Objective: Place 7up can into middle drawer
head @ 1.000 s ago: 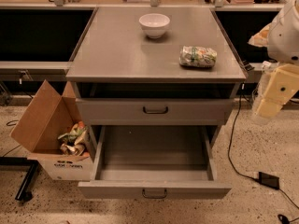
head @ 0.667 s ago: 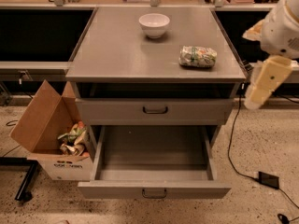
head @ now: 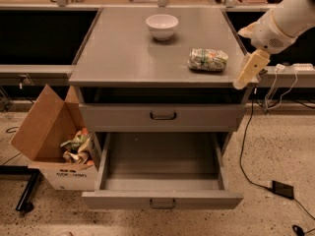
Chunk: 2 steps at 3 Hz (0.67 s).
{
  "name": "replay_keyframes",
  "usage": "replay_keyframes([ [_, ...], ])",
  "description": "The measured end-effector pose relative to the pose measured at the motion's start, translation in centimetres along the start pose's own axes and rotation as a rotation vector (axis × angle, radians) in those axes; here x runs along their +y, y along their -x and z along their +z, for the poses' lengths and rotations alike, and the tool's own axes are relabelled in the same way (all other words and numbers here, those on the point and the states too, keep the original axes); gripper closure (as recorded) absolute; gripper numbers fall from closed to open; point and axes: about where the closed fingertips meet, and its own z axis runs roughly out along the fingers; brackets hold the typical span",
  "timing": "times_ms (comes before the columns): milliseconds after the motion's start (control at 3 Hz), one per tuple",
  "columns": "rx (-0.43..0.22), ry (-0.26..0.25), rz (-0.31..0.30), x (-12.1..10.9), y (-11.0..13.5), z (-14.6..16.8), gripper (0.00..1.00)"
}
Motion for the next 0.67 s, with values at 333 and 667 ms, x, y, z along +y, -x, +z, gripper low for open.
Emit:
replay_keyframes([
  [333, -0.055, 0.001, 0.017, -3.27, -0.37, 3.46, 0.0],
  [667, -0.055, 0.001, 0.017, -3.27, -0.37, 3.46, 0.0],
])
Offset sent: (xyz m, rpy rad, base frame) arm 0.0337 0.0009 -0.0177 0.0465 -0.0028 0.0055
